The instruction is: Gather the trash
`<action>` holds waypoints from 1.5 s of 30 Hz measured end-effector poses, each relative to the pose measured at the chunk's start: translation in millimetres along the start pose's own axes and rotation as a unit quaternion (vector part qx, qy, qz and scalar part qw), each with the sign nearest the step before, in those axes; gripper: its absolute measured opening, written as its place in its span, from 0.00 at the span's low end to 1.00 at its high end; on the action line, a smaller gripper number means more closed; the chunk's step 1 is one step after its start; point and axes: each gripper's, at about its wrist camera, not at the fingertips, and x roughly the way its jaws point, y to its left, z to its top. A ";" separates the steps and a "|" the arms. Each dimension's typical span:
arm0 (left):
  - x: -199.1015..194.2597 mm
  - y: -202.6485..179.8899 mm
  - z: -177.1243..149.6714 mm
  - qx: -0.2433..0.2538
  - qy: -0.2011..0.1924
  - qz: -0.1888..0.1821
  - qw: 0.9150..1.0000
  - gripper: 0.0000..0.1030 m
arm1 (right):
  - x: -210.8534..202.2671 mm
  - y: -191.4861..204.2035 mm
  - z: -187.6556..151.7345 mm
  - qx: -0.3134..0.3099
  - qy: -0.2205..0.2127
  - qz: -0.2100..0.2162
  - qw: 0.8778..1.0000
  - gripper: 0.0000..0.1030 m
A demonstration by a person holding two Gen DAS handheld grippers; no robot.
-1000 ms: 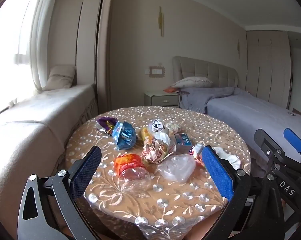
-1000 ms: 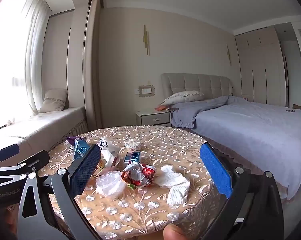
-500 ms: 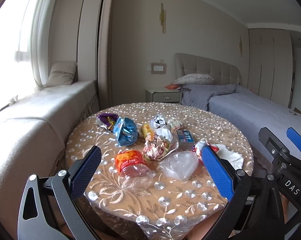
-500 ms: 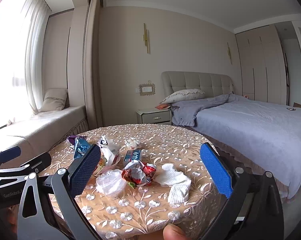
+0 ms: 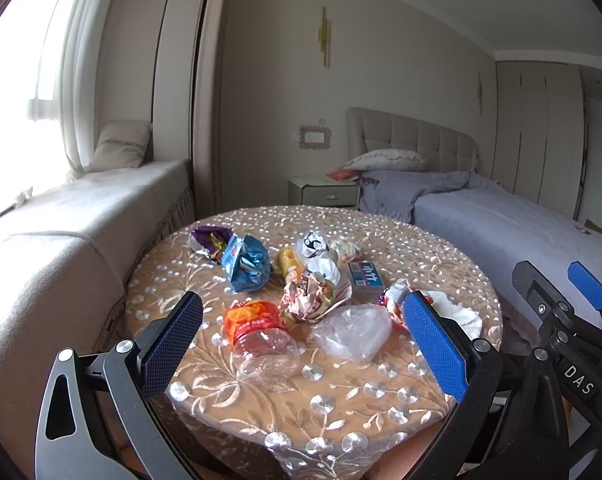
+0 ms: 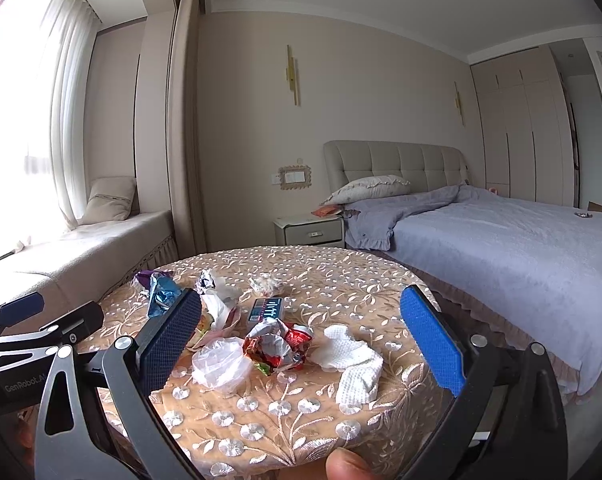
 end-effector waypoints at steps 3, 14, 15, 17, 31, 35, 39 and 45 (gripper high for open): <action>0.0 -0.4 -0.1 -0.001 -0.001 0.000 1.000 0.95 | -1.1 -0.1 0.8 0.001 0.000 0.000 1.000 0.96; 2.1 -3.2 0.3 0.009 -0.002 0.016 1.000 0.95 | 1.5 -0.8 -0.3 0.001 0.001 0.000 1.000 0.96; 2.4 -3.2 0.3 0.010 -0.002 0.017 1.000 0.95 | 1.6 -0.8 -0.3 0.000 0.001 -0.001 1.000 0.96; 3.1 -3.7 0.2 0.011 -0.002 0.018 1.000 0.95 | 1.6 -0.9 -0.2 0.001 0.001 0.000 1.000 0.96; 12.5 -10.3 0.5 0.021 0.008 0.021 1.000 0.95 | 7.1 -4.7 -0.6 0.006 0.006 0.006 1.000 0.96; 15.5 -12.0 -0.5 0.025 0.010 0.020 0.999 0.95 | 9.7 -7.7 -1.4 0.008 0.006 0.004 1.000 0.96; 20.1 -11.6 -1.8 0.025 0.016 0.018 0.999 0.95 | 15.0 -11.0 -3.6 0.012 0.012 0.002 1.000 0.96; 30.7 -9.9 -4.4 0.020 0.025 0.016 0.999 0.95 | 26.8 -13.6 -9.0 0.011 0.025 0.001 1.000 0.96</action>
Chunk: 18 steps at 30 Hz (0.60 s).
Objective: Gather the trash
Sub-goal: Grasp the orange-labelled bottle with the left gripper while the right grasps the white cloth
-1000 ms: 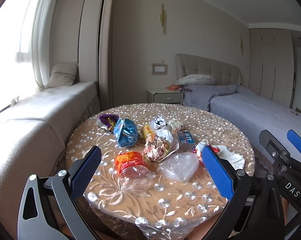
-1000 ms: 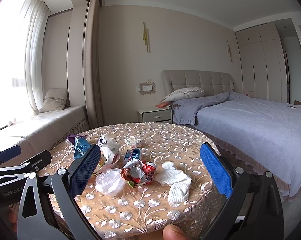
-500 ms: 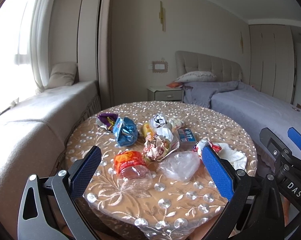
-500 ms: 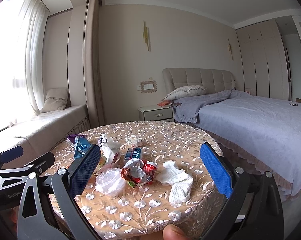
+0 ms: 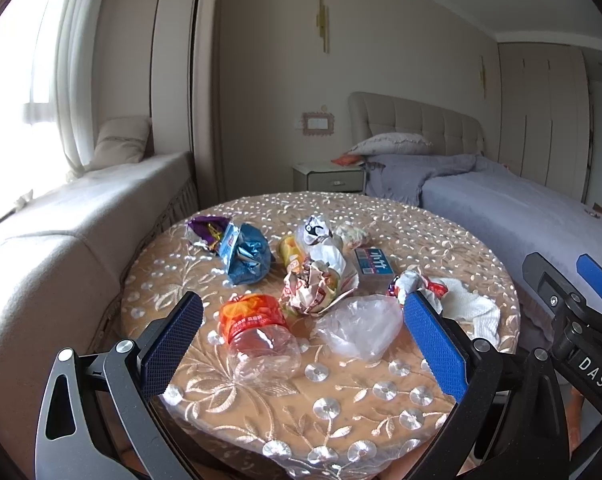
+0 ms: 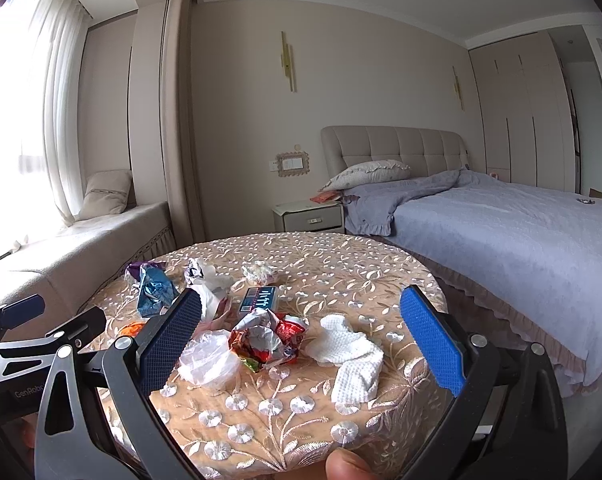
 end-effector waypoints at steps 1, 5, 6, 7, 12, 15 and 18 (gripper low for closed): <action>1.7 -0.3 -1.1 0.001 0.000 -0.001 1.000 0.95 | 2.0 -0.3 -0.9 -0.001 0.002 -0.001 1.000 0.96; 13.0 3.5 -9.0 0.011 0.011 0.007 1.000 0.95 | 11.6 -1.4 -5.8 -0.009 0.012 0.000 1.000 0.96; 17.9 6.2 -11.3 0.010 0.017 0.011 1.000 0.95 | 14.9 -1.7 -7.8 -0.013 0.015 0.002 1.000 0.96; 24.1 10.0 -13.7 0.005 0.026 0.014 1.000 0.95 | 18.3 -1.9 -9.8 -0.017 0.018 0.002 1.000 0.96; 59.3 26.6 -23.0 -0.030 0.074 0.018 0.997 0.95 | 41.2 -9.1 -24.2 -0.033 0.043 -0.020 0.998 0.96; 78.8 28.3 -27.9 -0.026 0.091 0.033 0.995 0.95 | 61.4 -20.3 -33.7 -0.035 0.070 -0.039 0.996 0.96; 95.4 31.8 -34.2 -0.031 0.113 0.043 0.992 0.95 | 82.8 -33.9 -43.6 -0.032 0.099 -0.060 0.993 0.96</action>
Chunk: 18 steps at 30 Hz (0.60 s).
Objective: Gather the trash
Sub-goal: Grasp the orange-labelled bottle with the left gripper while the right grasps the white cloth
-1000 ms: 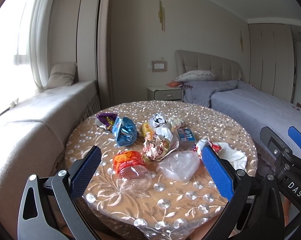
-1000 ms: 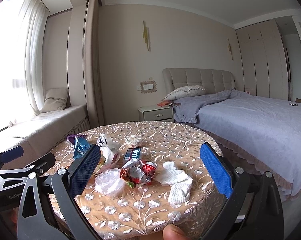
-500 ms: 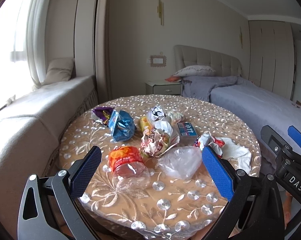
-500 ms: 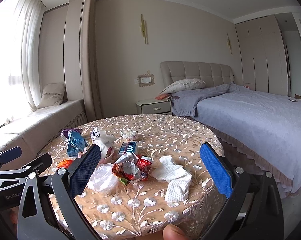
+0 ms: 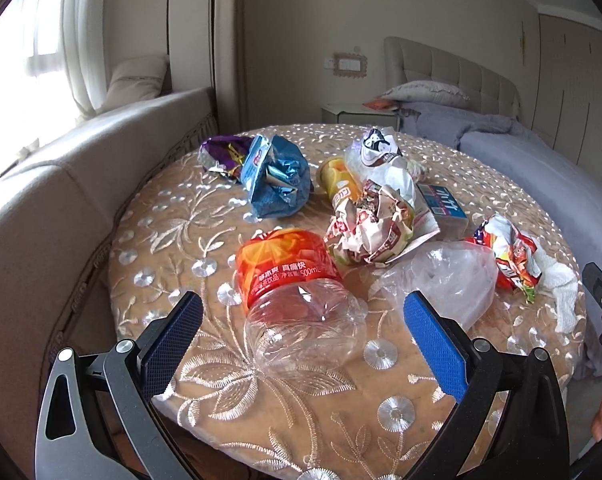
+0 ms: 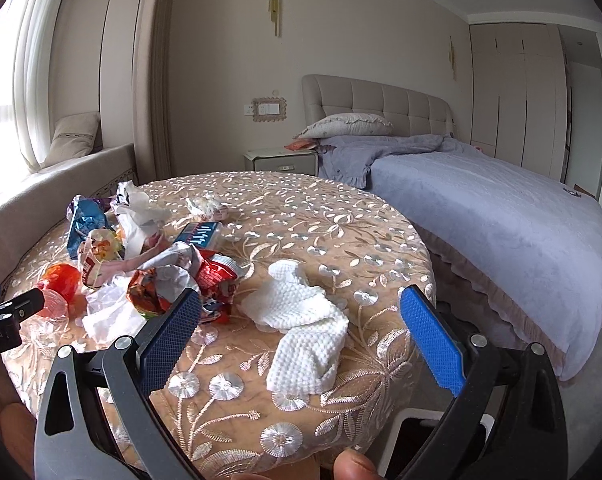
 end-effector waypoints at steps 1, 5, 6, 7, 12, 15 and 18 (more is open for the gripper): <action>4.0 2.0 -0.7 -0.005 0.007 -0.002 1.000 0.95 | 7.8 -3.1 -2.4 0.001 0.009 -0.006 1.000 0.96; 20.9 7.1 -1.7 -0.021 0.032 -0.016 0.999 0.95 | 39.4 -11.0 -9.7 -0.004 0.057 -0.008 0.998 0.96; 24.3 6.9 -0.9 -0.022 0.037 -0.016 0.999 0.95 | 46.9 -10.5 -10.9 -0.010 0.070 -0.005 0.998 0.96; 27.9 6.5 -0.1 -0.022 0.040 -0.014 0.999 0.95 | 53.4 -9.2 -11.7 -0.017 0.080 -0.002 0.997 0.96; 51.2 5.0 3.3 -0.024 0.069 -0.005 0.997 0.95 | 70.1 -1.3 -13.1 -0.050 0.093 0.007 0.994 0.96; 62.5 7.4 3.5 -0.034 0.087 -0.003 0.996 0.95 | 75.0 -0.3 -10.3 -0.065 0.102 0.012 0.993 0.94; 64.7 10.0 6.1 -0.040 0.089 -0.003 0.995 0.95 | 83.9 -1.4 -10.9 -0.069 0.126 0.025 0.989 0.75</action>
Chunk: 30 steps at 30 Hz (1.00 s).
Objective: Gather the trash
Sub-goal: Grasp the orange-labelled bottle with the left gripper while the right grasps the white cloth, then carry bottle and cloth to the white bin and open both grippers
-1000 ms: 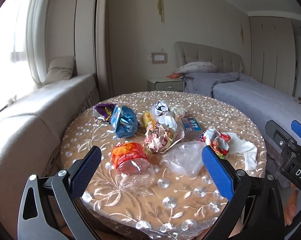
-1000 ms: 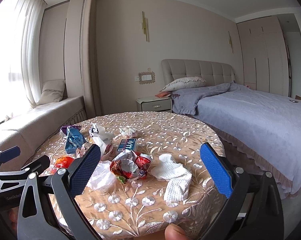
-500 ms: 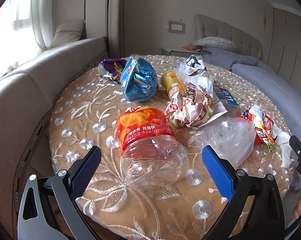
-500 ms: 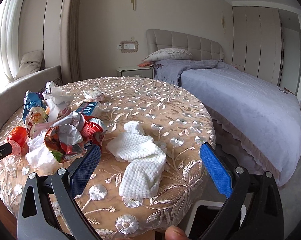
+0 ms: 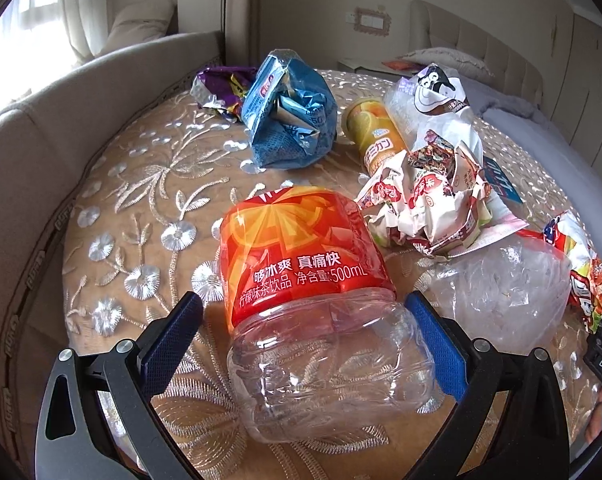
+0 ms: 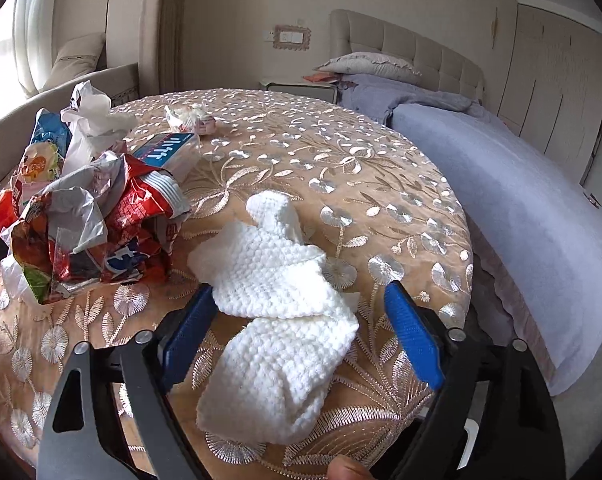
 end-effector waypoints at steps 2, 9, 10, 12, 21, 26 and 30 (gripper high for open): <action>-2.1 0.6 -0.2 0.000 -0.005 -0.011 1.000 0.92 | 0.2 -1.1 0.6 0.008 0.009 0.031 0.999 0.55; -8.6 2.3 -5.0 0.016 -0.016 -0.034 0.999 0.73 | -11.5 -6.7 0.7 0.031 0.004 0.041 0.999 0.23; -12.3 3.5 -5.8 0.012 -0.018 -0.039 0.999 0.73 | -17.5 -10.0 1.5 0.040 -0.001 0.046 0.998 0.23; -20.7 4.0 -8.2 0.013 -0.031 -0.031 0.999 0.73 | -30.0 -14.7 3.6 0.051 -0.017 0.048 0.997 0.23; -78.6 -6.7 -15.7 0.027 -0.094 -0.054 0.994 0.73 | -81.3 -29.2 10.4 0.074 -0.078 0.038 0.993 0.23; -108.8 -33.3 -24.9 0.055 -0.119 -0.098 0.986 0.73 | -108.7 -43.2 2.9 0.079 -0.099 0.013 0.992 0.23; -122.1 -64.3 -37.1 0.088 -0.123 -0.151 0.977 0.73 | -126.8 -59.7 -11.9 0.083 -0.104 -0.022 0.991 0.23</action>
